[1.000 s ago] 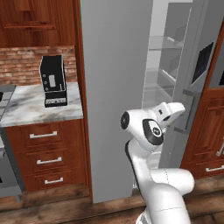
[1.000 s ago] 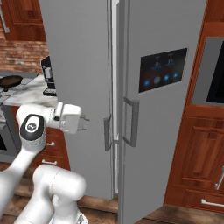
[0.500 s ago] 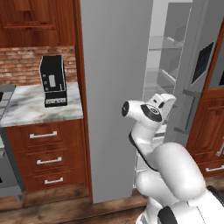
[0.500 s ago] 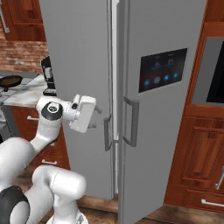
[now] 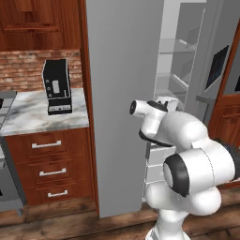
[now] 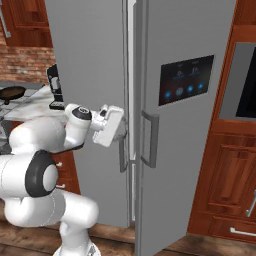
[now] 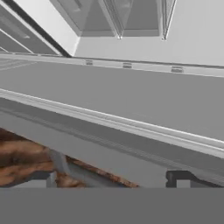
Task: Place one of the steaks on the plate and the other in the bowl. Then place the bowl in the fridge.
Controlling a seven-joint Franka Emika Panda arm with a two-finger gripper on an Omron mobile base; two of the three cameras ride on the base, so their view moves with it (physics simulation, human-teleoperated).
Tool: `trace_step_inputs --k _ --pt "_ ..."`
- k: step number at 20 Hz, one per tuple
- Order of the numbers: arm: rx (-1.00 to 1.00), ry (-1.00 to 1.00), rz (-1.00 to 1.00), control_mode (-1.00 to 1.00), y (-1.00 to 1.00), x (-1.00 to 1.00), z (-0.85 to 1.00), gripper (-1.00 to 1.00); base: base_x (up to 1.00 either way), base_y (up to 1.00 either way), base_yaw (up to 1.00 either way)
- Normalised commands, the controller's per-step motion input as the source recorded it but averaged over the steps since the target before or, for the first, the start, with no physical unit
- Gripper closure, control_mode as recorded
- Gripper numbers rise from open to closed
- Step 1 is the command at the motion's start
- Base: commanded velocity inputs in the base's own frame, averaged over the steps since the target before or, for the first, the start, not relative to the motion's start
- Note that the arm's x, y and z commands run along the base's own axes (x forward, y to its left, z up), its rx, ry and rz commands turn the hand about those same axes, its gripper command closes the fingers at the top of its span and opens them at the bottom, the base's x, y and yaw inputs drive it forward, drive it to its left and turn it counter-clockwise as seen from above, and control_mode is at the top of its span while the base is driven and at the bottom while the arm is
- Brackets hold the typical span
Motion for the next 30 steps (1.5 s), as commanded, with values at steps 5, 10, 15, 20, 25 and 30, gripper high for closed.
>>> trace_step_inputs --k 5,10,15,20,25,30 --pt "0.00 0.08 0.07 -1.00 -0.60 0.33 -0.39 -1.00 0.00 0.00 0.00" --pt "0.02 0.11 0.05 -1.00 -0.50 0.18 -0.24 -1.00 0.00 0.00 0.00" --pt "0.05 0.10 0.01 -1.00 -0.65 -0.29 -0.03 -1.00 0.00 0.00 0.00" --pt "0.05 0.03 -0.02 -1.00 -0.90 -0.98 0.00 -1.00 0.00 0.00 0.00" --pt "0.11 0.05 -0.08 -1.00 -1.00 -0.88 -0.03 -1.00 0.00 0.00 0.00" --pt "0.05 0.08 -0.02 -1.00 -1.00 -0.41 -0.01 -1.00 0.00 0.00 0.00"
